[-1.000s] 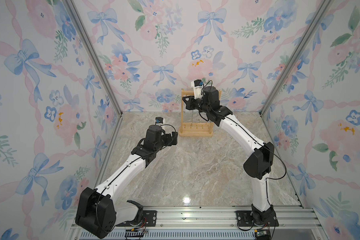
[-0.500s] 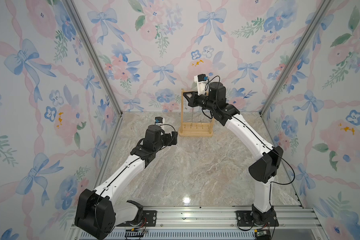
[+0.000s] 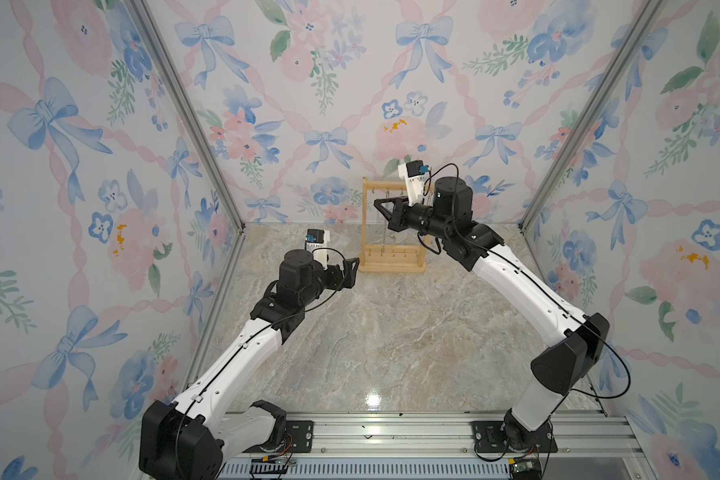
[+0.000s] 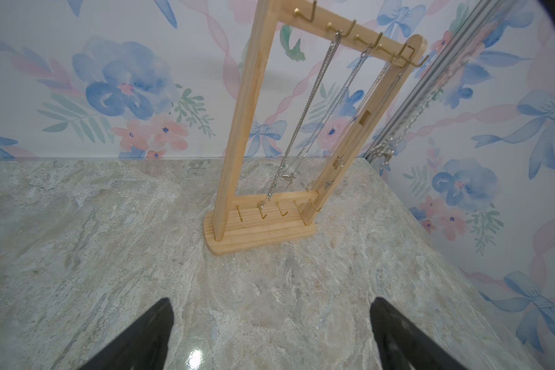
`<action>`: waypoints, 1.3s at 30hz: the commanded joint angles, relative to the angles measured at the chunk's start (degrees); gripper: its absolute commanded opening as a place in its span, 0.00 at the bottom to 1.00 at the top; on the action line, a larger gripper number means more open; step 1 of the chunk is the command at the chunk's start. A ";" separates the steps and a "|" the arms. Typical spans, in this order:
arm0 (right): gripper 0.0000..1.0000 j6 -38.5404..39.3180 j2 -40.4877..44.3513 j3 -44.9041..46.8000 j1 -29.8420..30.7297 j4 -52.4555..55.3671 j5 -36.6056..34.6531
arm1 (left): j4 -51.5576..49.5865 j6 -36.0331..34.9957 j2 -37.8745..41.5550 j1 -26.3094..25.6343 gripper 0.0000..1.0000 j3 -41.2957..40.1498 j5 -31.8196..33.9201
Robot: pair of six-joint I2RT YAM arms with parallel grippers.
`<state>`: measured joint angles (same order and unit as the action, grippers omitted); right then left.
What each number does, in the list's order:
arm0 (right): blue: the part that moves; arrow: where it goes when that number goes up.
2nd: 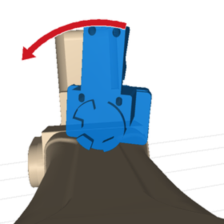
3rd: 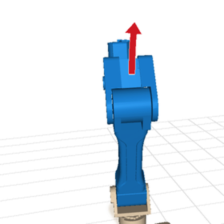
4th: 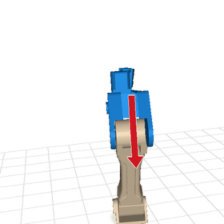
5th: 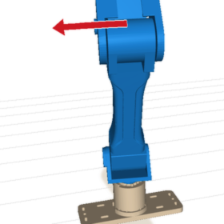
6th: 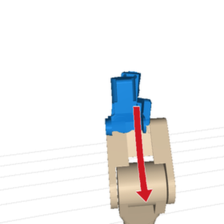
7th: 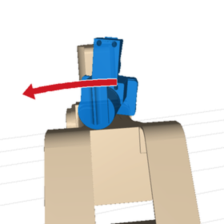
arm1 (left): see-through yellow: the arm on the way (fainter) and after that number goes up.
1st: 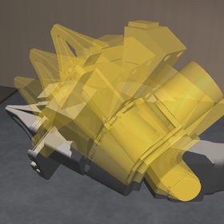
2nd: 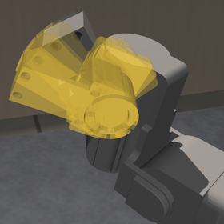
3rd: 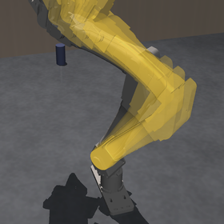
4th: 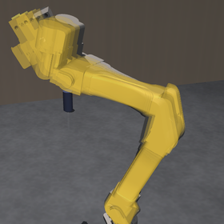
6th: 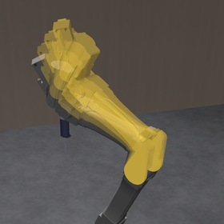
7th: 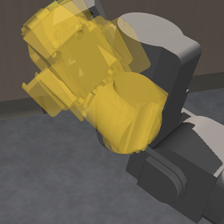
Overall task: Take the necklace off the jewelry display stand
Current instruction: Take off the necklace from the stand, then place the necklace at the center of the board.
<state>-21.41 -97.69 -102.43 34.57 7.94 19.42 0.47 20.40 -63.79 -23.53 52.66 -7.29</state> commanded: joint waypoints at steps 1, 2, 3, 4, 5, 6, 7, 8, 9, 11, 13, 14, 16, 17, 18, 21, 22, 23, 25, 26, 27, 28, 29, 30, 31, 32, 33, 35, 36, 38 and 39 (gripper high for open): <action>0.00 0.64 6.25 5.97 -0.10 -4.04 3.16 | 6.29 -3.12 3.03 -1.57 0.98 -1.76 -8.29; 0.00 0.52 8.13 8.55 -0.30 -5.06 3.58 | 7.61 -3.29 3.40 -1.89 0.98 -2.10 -10.92; 0.00 0.50 9.92 10.99 -0.50 -5.79 3.73 | 8.70 -3.64 3.58 -2.40 0.98 -2.28 -13.33; 0.00 0.35 11.78 13.14 -0.68 -6.47 3.79 | 9.43 -3.93 3.72 -2.94 0.98 -2.38 -14.98; 0.00 0.12 13.86 15.69 -0.96 -7.37 3.86 | 10.14 -4.38 3.99 -3.68 0.98 -2.52 -17.14; 0.00 -0.17 15.83 18.36 -1.20 -8.26 4.00 | 10.73 -4.87 4.21 -4.46 0.98 -2.65 -18.68; 0.00 -0.42 17.62 20.52 -1.34 -9.00 4.19 | 11.09 -5.31 4.40 -5.20 0.98 -2.74 -19.88; 0.00 -0.62 19.68 23.02 -1.56 -9.90 4.35 | 11.64 -5.75 4.68 -6.02 0.98 -2.83 -21.62; 0.00 -1.03 21.64 25.52 -1.68 -10.88 4.56 | 12.34 -5.90 5.05 -6.79 0.97 -3.05 -23.19; 0.00 -2.65 25.09 30.44 -1.87 -13.47 4.72 | 13.59 -5.84 5.64 -8.12 0.97 -3.40 -25.12; 0.00 -3.77 28.18 34.50 -1.96 -14.38 5.36 | 14.50 -5.65 5.96 -9.15 0.97 -3.62 -26.15; 0.00 -4.05 29.85 36.42 -1.96 -14.28 5.54 | 14.72 -5.48 6.08 -9.78 0.97 -3.70 -26.18; 0.00 -4.35 33.15 40.36 -2.04 -14.50 5.54 | 14.91 -5.63 6.00 -11.11 0.97 -3.67 -26.12; 0.00 -4.32 34.88 42.58 -2.04 -14.70 5.54 | 14.91 -5.57 5.92 -12.01 0.96 -3.50 -25.72; 0.00 -4.21 36.70 44.61 -2.12 -14.93 5.33 | 14.85 -5.26 5.93 -12.95 0.96 -3.21 -24.88; 0.00 -3.88 41.39 51.25 -3.11 -15.77 4.94 | 14.91 -5.06 6.15 -16.28 0.96 -2.34 -21.44; 0.00 -3.94 42.56 53.06 -3.46 -16.36 4.84 | 14.87 -5.13 5.92 -17.34 0.96 -2.14 -20.30; 0.00 -3.99 43.75 55.08 -3.99 -17.22 4.84 | 14.91 -5.27 5.46 -18.61 0.96 -1.89 -19.03; 0.00 -3.82 45.51 58.70 -4.74 -19.43 4.18 | 15.19 -5.44 3.97 -21.17 0.95 -1.69 -16.96; 0.00 -3.16 46.19 61.10 -4.92 -21.32 3.27 | 15.53 -5.54 2.97 -22.60 0.94 -1.76 -15.78; 0.00 -2.93 46.55 63.26 -5.23 -23.68 2.29 | 16.63 -5.55 2.05 -24.00 0.93 -2.45 -14.30; 0.00 -3.71 46.67 65.24 -5.80 -25.98 1.54 | 18.36 -5.47 1.47 -25.14 0.93 -3.40 -13.06; 0.00 -5.36 46.53 67.34 -6.68 -29.16 1.28 | 20.87 -5.15 0.79 -26.05 0.93 -4.98 -12.29; 0.00 -7.07 46.22 68.81 -7.51 -31.87 1.69 | 23.39 -4.44 0.17 -26.58 0.93 -6.46 -12.05; 0.00 -8.50 45.90 69.99 -8.36 -34.03 2.02 | 25.77 -3.71 -0.86 -26.82 0.93 -7.83 -12.05; 0.00 -9.28 45.72 70.76 -8.89 -35.47 1.94 | 27.40 -3.44 -2.10 -26.92 0.93 -8.84 -11.98; 0.00 -9.52 45.55 71.17 -9.17 -35.94 1.79 | 28.31 -3.56 -3.02 -27.05 0.93 -9.57 -11.73; 0.00 -9.24 45.07 71.65 -9.33 -36.41 1.59 | 29.02 -5.72 -5.56 -27.01 0.93 -10.52 -11.43; 0.00 -9.09 44.87 71.70 -9.30 -36.57 1.52 | 29.27 -7.14 -6.61 -26.92 0.93 -10.72 -11.64; 0.00 -9.59 44.31 72.27 -9.30 -37.72 1.24 | 30.30 -9.45 -9.15 -25.75 0.93 -10.98 -13.55; 0.00 -9.74 44.05 72.45 -9.33 -38.20 1.23 | 31.69 -9.63 -10.29 -24.72 0.92 -11.37 -15.44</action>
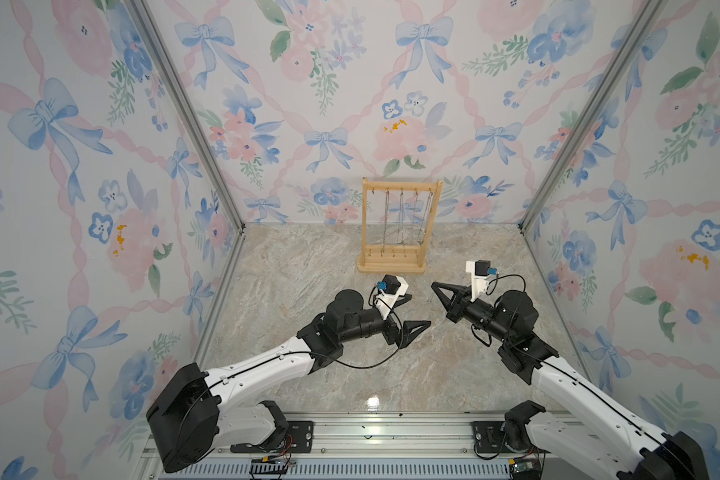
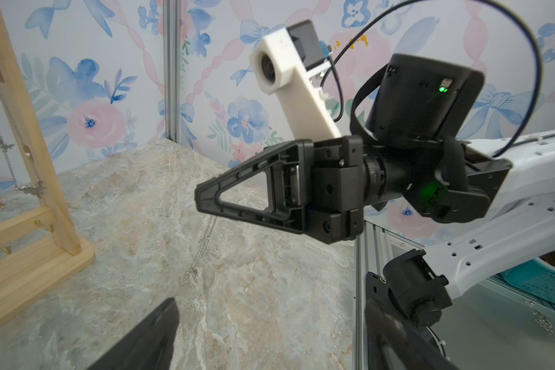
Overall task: Take the necklace off the jewelry display stand
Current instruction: Place the necklace at the center of the board.
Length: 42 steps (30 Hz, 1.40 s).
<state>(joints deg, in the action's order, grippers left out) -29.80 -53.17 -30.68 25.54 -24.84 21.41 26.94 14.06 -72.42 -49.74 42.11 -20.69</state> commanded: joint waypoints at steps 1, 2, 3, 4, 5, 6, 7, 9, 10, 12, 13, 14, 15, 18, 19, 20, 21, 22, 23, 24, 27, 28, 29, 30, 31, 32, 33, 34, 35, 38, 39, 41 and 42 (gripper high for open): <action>0.00 -1.45 -0.71 0.79 -0.30 -5.52 -0.75 | 7.51 -2.80 -3.09 2.88 0.90 -1.49 -4.28; 0.00 -1.59 -1.24 0.71 -0.22 -5.44 -0.63 | 9.89 -2.22 -4.31 4.14 0.90 -2.28 -6.17; 0.00 -1.62 -1.52 0.56 -0.21 -5.42 -0.46 | 11.87 -1.95 -5.36 5.01 0.89 -2.47 -7.05; 0.00 -1.68 -1.81 0.49 -0.14 -5.04 -0.30 | 13.58 -1.85 -6.53 5.70 0.89 -4.18 -7.54; 0.00 -1.59 -2.16 0.28 -0.01 -4.88 -0.18 | 14.16 -2.34 -7.66 6.07 0.89 -4.25 -7.69; 0.00 -1.57 -2.29 0.18 0.05 -4.65 -0.14 | 14.34 -2.98 -8.41 6.43 0.89 -4.16 -7.62; 0.00 -1.32 -2.38 -0.01 0.12 -4.27 -0.10 | 14.77 -3.46 -9.32 6.70 0.89 -3.99 -7.72; 0.00 -0.92 -2.38 -0.26 0.43 -3.66 -0.14 | 15.09 -3.86 -11.37 7.40 0.89 -3.35 -9.79; 0.00 -0.73 -2.31 -0.30 0.56 -3.40 -0.14 | 15.24 -3.71 -12.65 7.78 0.89 -1.09 -11.79; 0.00 -0.43 -2.12 -0.35 0.88 -3.11 -0.38 | 15.25 -3.78 -14.92 7.96 0.89 0.81 -14.10; 0.00 -0.15 -2.11 -0.37 1.11 -3.11 -0.40 | 15.22 -3.87 -16.06 8.07 0.89 1.80 -14.77; 0.00 -0.07 -2.06 -0.43 1.23 -3.04 -0.40 | 15.25 -3.96 -16.80 8.28 0.89 2.54 -15.16; 0.00 0.05 -2.16 -0.48 1.22 -2.81 -0.40 | 15.25 -4.11 -17.46 8.42 0.89 3.15 -15.36; 0.00 0.29 -2.51 -0.48 1.18 -2.66 -0.51 | 15.25 -4.57 -19.25 8.86 0.89 5.05 -15.89; 0.00 0.43 -2.57 -0.52 1.22 -2.66 -0.45 | 15.20 -4.72 -19.69 9.03 0.89 5.79 -16.20; 0.00 0.44 -2.86 -0.52 1.32 -2.67 -0.49 | 15.19 -4.96 -20.17 9.05 0.89 6.41 -16.38; 0.00 0.38 -2.96 -0.53 1.32 -2.75 -0.49 | 15.16 -5.04 -20.52 9.13 0.88 6.85 -16.53; 0.00 0.42 -3.03 -0.53 1.34 -2.73 -0.36 | 15.16 -5.18 -20.91 9.22 0.88 7.38 -16.90; 0.00 0.45 -3.15 -0.53 1.35 -2.76 -0.32 | 15.12 -5.27 -21.36 9.28 0.88 7.86 -17.29; 0.00 0.39 -3.12 -0.57 1.35 -2.76 -0.32 | 14.99 -5.20 -21.75 9.31 0.87 8.50 -17.81; 0.00 0.71 -3.02 -0.52 1.32 -2.63 -0.38 | 14.64 -4.58 -23.66 9.47 0.84 10.78 -20.04; 0.00 0.83 -2.96 -0.52 1.37 -2.45 -0.40 | 14.34 -4.50 -24.41 9.48 0.82 11.66 -21.00; 0.00 0.81 -2.94 -0.52 1.40 -2.45 -0.40 | 13.92 -4.44 -25.05 9.48 0.80 12.65 -21.85; 0.00 0.90 -2.90 -0.57 1.34 -2.39 -0.40 | 13.56 -4.35 -25.67 9.47 0.77 13.50 -22.58; 0.00 0.96 -2.91 -0.60 1.40 -2.31 -0.40 | 13.28 -4.36 -26.11 9.48 0.74 14.06 -23.00; 0.00 0.97 -2.76 -0.60 1.40 -2.31 -0.40 | 13.08 -4.47 -26.55 9.48 0.70 14.73 -23.45; 0.00 0.91 -2.79 -0.61 1.44 -2.25 -0.40 | 12.93 -4.48 -27.02 9.44 0.67 15.25 -24.12; 0.00 1.06 -2.74 -0.61 1.38 -2.22 -0.40 | 12.73 -4.46 -27.30 9.46 0.64 15.75 -24.60; 0.00 1.14 -2.73 -0.68 1.44 -1.97 -0.47 | 12.46 -4.56 -27.59 9.44 0.59 16.01 -24.82; 0.00 1.10 -2.91 -0.60 1.43 -1.97 -0.49 | 11.85 -5.09 -28.21 9.48 0.50 16.28 -24.88; 0.00 1.09 -3.00 -0.66 1.40 -2.05 -0.40 | 11.65 -5.18 -28.53 9.46 0.47 16.42 -25.05; 0.00 1.04 -3.32 -0.59 1.43 -2.22 -0.40 | 11.06 -5.17 -28.98 9.41 0.45 16.71 -25.61; 0.00 0.91 -3.51 -0.70 1.37 -2.29 -0.32 | 10.96 -5.14 -29.18 9.46 0.46 16.65 -25.76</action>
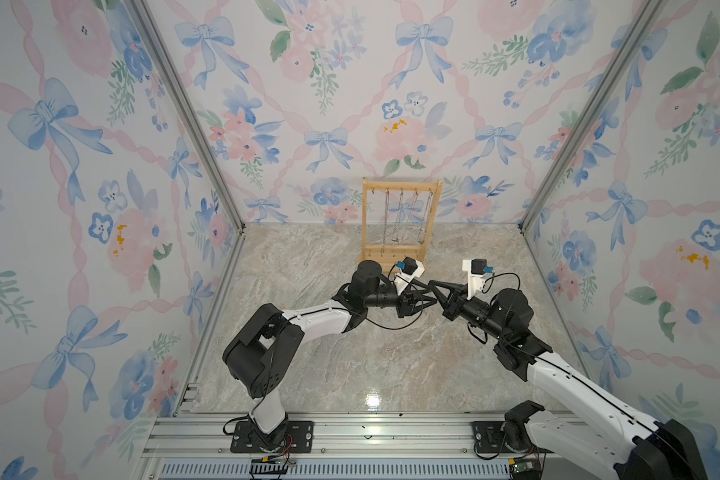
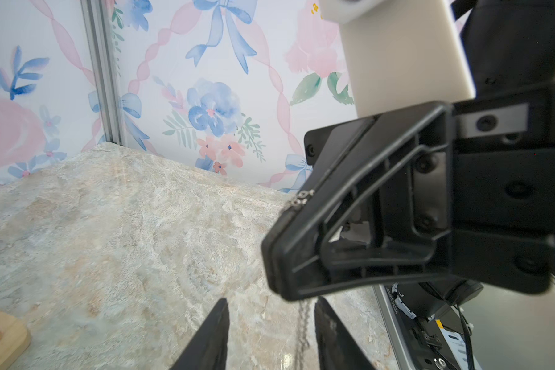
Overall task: Take the necklace off the jewelry display stand
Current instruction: Place the necklace at the center of the board.
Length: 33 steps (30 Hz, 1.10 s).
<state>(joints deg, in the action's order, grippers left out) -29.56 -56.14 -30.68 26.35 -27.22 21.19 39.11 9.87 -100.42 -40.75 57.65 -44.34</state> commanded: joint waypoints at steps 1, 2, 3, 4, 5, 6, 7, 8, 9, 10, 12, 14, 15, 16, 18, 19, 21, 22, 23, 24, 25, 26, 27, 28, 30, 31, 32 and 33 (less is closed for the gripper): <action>0.00 0.69 -0.63 -0.74 0.61 0.13 -0.01 | -1.23 -1.03 -1.26 0.45 0.46 0.97 -2.16; 0.00 0.65 -0.69 -0.78 0.60 0.15 -0.01 | -1.30 -1.14 -1.35 0.37 0.45 0.70 -2.33; 0.00 0.68 -0.79 -0.79 0.55 0.16 0.09 | -1.31 -1.25 -1.57 0.41 0.45 0.56 -2.46; 0.00 0.65 -0.75 -0.80 0.61 0.15 0.15 | -1.32 -1.26 -1.70 0.35 0.43 0.42 -2.67; 0.00 0.72 -0.79 -0.89 0.57 0.15 0.25 | -1.32 -1.26 -1.85 0.32 0.43 0.31 -2.77; 0.00 0.75 -0.68 -0.88 0.58 0.16 0.26 | -1.32 -1.20 -1.88 0.24 0.42 0.15 -2.77; 0.00 0.76 -0.73 -0.88 0.62 0.20 0.34 | -1.32 -1.25 -1.97 0.16 0.38 0.01 -2.77; 0.00 0.89 -0.69 -0.89 0.59 0.26 0.30 | -1.32 -1.24 -1.99 0.06 0.35 -0.01 -2.77; 0.00 0.93 -0.76 -0.87 0.57 0.28 0.26 | -1.32 -1.28 -1.97 -0.04 0.33 -0.14 -2.77; 0.00 1.00 -0.81 -0.94 0.56 0.24 0.26 | -1.36 -1.28 -2.07 -0.19 0.30 -0.16 -2.77; 0.00 0.99 -0.96 -1.02 0.62 0.42 0.34 | -1.41 -1.23 -2.19 -0.42 0.27 -0.32 -2.77; 0.00 0.98 -1.07 -1.14 0.58 0.50 0.43 | -1.39 -1.25 -2.32 -0.64 0.23 -0.37 -2.60; 0.00 0.95 -1.09 -1.14 0.58 0.46 0.51 | -1.41 -1.25 -2.41 -0.72 0.22 -0.43 -2.51; 0.00 0.87 -1.12 -1.18 0.55 0.44 0.61 | -1.41 -1.26 -2.56 -0.78 0.22 -0.46 -2.47; 0.00 0.88 -1.07 -1.15 0.62 0.51 0.69 | -1.41 -1.11 -2.70 -0.86 0.21 -0.52 -2.33; 0.00 0.90 -0.95 -1.14 0.59 0.51 0.69 | -1.41 -1.16 -2.76 -0.89 0.20 -0.55 -2.34; 0.00 0.96 -0.69 -1.14 0.64 0.62 0.70 | -1.41 -1.09 -2.66 -0.97 0.18 -0.53 -2.25; 0.00 0.95 -0.64 -1.18 0.64 0.73 0.62 | -1.34 -1.08 -2.76 -1.00 0.16 -0.54 -2.29; 0.00 0.99 -0.60 -1.14 0.66 0.68 0.68 | -1.40 -1.07 -2.71 -1.06 0.14 -0.52 -2.16; 0.00 0.98 -0.59 -1.10 0.65 0.68 0.70 | -1.41 -0.99 -2.66 -1.08 0.12 -0.54 -2.08; 0.00 0.99 -0.50 -1.22 0.64 0.77 0.74 | -1.41 -0.99 -2.60 -1.08 0.09 -0.67 -2.05; 0.00 1.02 -0.52 -1.23 0.63 0.90 0.70 | -1.48 -0.91 -2.47 -1.08 0.05 -0.70 -2.02; 0.00 1.06 -0.46 -1.23 0.70 0.86 0.69 | -1.46 -0.90 -2.42 -1.11 0.03 -0.87 -2.02; 0.00 1.07 -0.34 -1.22 0.64 0.90 0.74 | -1.49 -0.90 -2.25 -1.13 0.00 -1.11 -1.98; 0.00 1.30 -0.36 -1.23 0.76 0.95 0.69 | -1.56 -0.81 -1.69 -1.26 0.00 -1.82 -1.98; 0.00 1.42 -0.35 -1.23 0.82 1.03 0.85 | -1.58 -0.77 -1.23 -1.39 0.00 -2.45 -1.63; 0.00 1.85 -0.37 -1.35 1.08 1.23 0.78 | -1.58 -0.82 -0.42 -1.63 0.00 -3.38 -0.73; 0.00 2.27 -0.45 -1.52 1.35 1.56 0.85 | -1.58 -0.90 0.16 -1.76 0.00 -4.26 0.22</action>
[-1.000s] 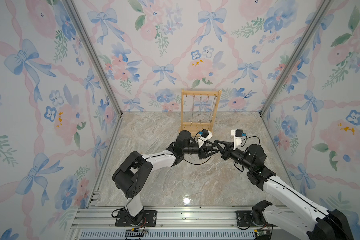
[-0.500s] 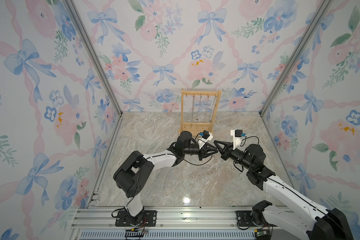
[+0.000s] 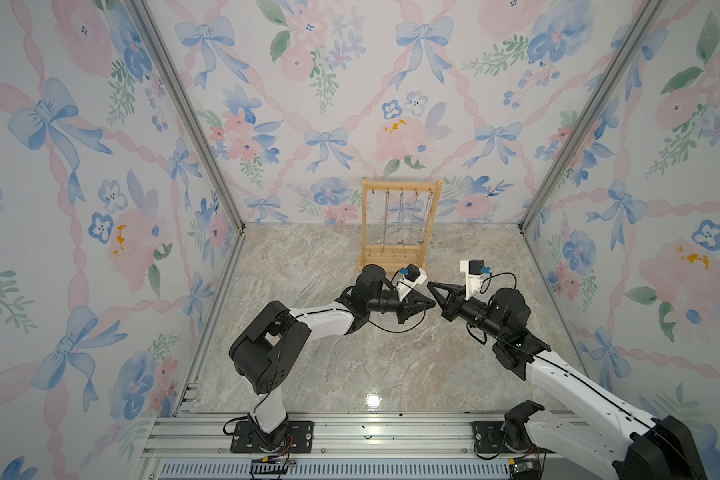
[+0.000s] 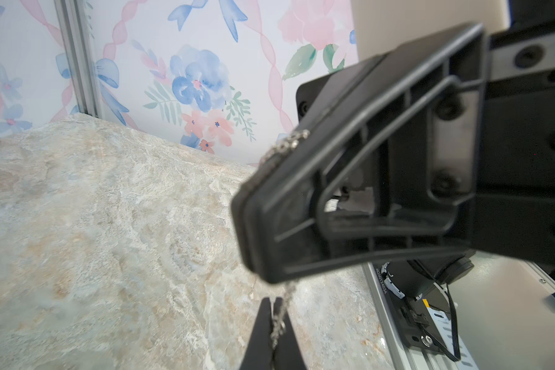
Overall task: Take the necklace off the jewelry display stand
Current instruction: Place the necklace at the center of the board.
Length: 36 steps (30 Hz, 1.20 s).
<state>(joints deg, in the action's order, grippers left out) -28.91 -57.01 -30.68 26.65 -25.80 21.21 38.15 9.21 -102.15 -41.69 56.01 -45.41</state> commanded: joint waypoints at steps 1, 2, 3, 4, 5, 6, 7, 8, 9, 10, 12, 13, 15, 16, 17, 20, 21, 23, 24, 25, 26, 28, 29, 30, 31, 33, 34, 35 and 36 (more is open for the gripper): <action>0.00 2.30 0.40 -1.81 1.52 0.70 0.57 | -0.60 -0.17 2.70 -1.05 0.00 -3.59 2.62; 0.00 2.98 0.14 -2.07 2.09 1.24 0.29 | -0.62 -0.06 3.60 -1.36 0.00 -4.59 4.32; 0.00 3.62 -0.11 -2.31 2.61 1.66 0.03 | -0.62 0.22 4.57 -1.69 0.00 -5.74 6.62; 0.00 4.22 -0.46 -2.52 3.15 1.93 -0.11 | -0.62 0.55 5.22 -2.02 0.00 -6.73 8.56; 0.00 4.77 -0.86 -2.71 3.75 2.22 -0.21 | -0.62 1.02 6.20 -2.37 0.00 -8.01 10.72; 0.00 5.30 -1.46 -2.97 4.36 2.42 -0.21 | -0.62 1.60 7.04 -2.80 0.00 -9.17 12.97; 0.00 5.65 -1.98 -3.23 4.96 2.55 -0.21 | -0.60 2.14 7.76 -3.16 0.00 -10.22 14.71; 0.00 6.02 -2.69 -3.33 5.73 2.53 -0.20 | -0.58 2.78 8.70 -3.53 0.00 -11.60 16.32; 0.00 6.68 -3.47 -3.63 6.53 2.60 -0.21 | -0.62 3.66 9.72 -3.96 0.00 -13.14 18.71; 0.00 7.20 -4.17 -3.94 7.30 2.80 -0.29 | -0.62 4.15 10.72 -4.37 0.00 -14.48 20.60; 0.00 8.47 -5.95 -4.70 9.30 2.75 -0.47 | -0.62 5.80 13.27 -4.96 0.00 -19.04 25.66; 0.00 9.07 -6.66 -5.04 10.20 2.86 -0.54 | -0.61 6.72 14.52 -4.98 0.00 -20.97 27.85; 0.00 10.25 -8.46 -5.69 12.09 2.73 -0.39 | -0.61 8.22 17.86 -5.06 0.00 -25.44 31.23; 0.00 10.89 -9.40 -6.17 13.13 2.78 -0.56 | -0.62 9.26 19.84 -5.07 0.00 -27.93 33.14; 0.00 11.10 -10.61 -6.37 13.94 2.49 -0.48 | -0.70 10.30 21.96 -5.00 0.00 -30.36 34.68; 0.00 10.38 -14.75 -7.12 16.13 -0.09 -0.23 | -1.00 13.88 28.12 -5.09 0.00 -37.18 39.38; 0.00 9.80 -16.41 -7.62 16.96 -1.14 0.05 | -1.50 14.85 29.76 -5.07 0.00 -38.87 40.42; 0.00 9.44 -20.75 -9.82 19.14 -1.88 0.93 | -3.53 16.64 33.23 -5.25 0.00 -41.98 42.49; 0.00 9.85 -22.56 -11.01 20.17 -1.21 0.82 | -4.87 17.34 34.38 -5.34 0.00 -42.96 43.33; 0.00 10.12 -24.67 -12.27 21.25 -0.83 0.48 | -6.51 18.18 35.82 -5.41 0.00 -43.98 44.22; 0.00 9.73 -26.76 -13.25 22.31 -1.54 0.34 | -8.09 19.19 37.28 -5.50 0.00 -44.93 45.43; 0.00 9.03 -30.91 -15.12 23.82 -3.12 0.63 | -12.08 21.50 40.39 -5.53 0.00 -46.35 48.18; 0.00 8.56 -32.98 -16.35 24.46 -3.41 0.50 | -14.07 22.84 41.97 -5.51 0.00 -47.08 49.25; 0.00 8.22 -34.74 -17.39 24.79 -3.70 0.86 | -15.68 23.79 43.39 -5.58 0.00 -47.80 49.86; 0.00 8.17 -36.63 -18.71 25.14 -3.60 1.17 | -17.10 25.04 44.88 -5.64 0.00 -48.54 50.70; 0.00 8.00 -40.43 -21.00 25.63 -3.65 1.56 | -20.82 27.16 48.29 -5.68 0.00 -49.77 52.60; 0.00 7.84 -42.07 -22.09 25.79 -3.91 1.81 | -22.41 28.25 50.34 -5.68 0.00 -50.24 53.00; 0.00 7.71 -43.53 -22.98 25.99 -4.36 1.84 | -24.05 29.58 52.28 -5.68 0.00 -50.65 53.79; 0.00 7.45 -44.67 -23.63 26.08 -4.90 1.82 | -25.88 30.68 53.95 -5.68 0.00 -50.80 54.95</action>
<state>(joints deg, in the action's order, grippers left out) -20.62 -99.53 -51.64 52.34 -26.79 22.96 21.78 34.70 -51.37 -46.96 6.57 5.48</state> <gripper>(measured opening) 0.047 0.043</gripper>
